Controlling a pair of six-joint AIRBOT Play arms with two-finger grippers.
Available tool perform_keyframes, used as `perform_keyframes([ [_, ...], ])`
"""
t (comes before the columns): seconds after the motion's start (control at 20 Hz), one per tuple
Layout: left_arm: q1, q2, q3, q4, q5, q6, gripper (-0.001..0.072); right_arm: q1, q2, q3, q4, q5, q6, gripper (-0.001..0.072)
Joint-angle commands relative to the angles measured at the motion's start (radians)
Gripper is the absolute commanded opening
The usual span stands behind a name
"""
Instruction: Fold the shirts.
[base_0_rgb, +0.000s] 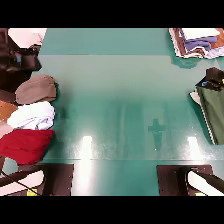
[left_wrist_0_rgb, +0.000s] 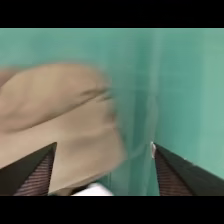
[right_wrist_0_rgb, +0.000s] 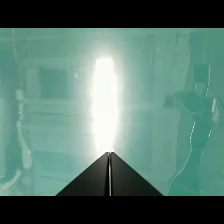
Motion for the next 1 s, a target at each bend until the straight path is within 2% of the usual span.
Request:
perform_keyframes([
  [0.0, 0.109, -0.032, -0.151, 0.03, 0.136, -0.01, 0.0709, 0.0, -0.001, 0.001, 0.0, 0.003, 0.0, 0.0017],
  [0.25, 0.116, -0.23, -0.172, 0.029, 0.184, -0.011, 0.071, 0.0, -0.001, 0.0, 0.001, 0.005, 0.001, 0.0018],
  [0.4, 0.116, -0.288, -0.172, 0.028, 0.2, -0.012, 0.0707, 0.0, -0.001, 0.0, 0.0, 0.003, 0.001, 0.0018],
  [0.45, 0.116, -0.289, -0.172, 0.026, 0.201, -0.015, 0.0552, 0.0, -0.001, 0.0, 0.0, 0.002, 0.001, 0.0018],
  [0.5, 0.116, -0.287, -0.168, 0.026, 0.197, -0.014, 0.0261, 0.0, -0.001, 0.0, 0.001, 0.002, 0.001, 0.0018],
  [0.55, 0.116, -0.283, -0.16, 0.024, 0.193, -0.013, 0.0034, 0.0, -0.001, 0.0, 0.001, 0.001, 0.001, 0.0018],
  [0.75, 0.114, -0.251, -0.011, 0.006, 0.034, 0.0, 0.0031, 0.0, -0.001, 0.021, 0.002, -0.015, 0.001, 0.0017],
  [0.95, 0.091, -0.056, 0.168, -0.042, -0.057, 0.026, 0.0032, 0.0, -0.001, 0.176, 0.001, -0.071, 0.0, 0.0018],
])
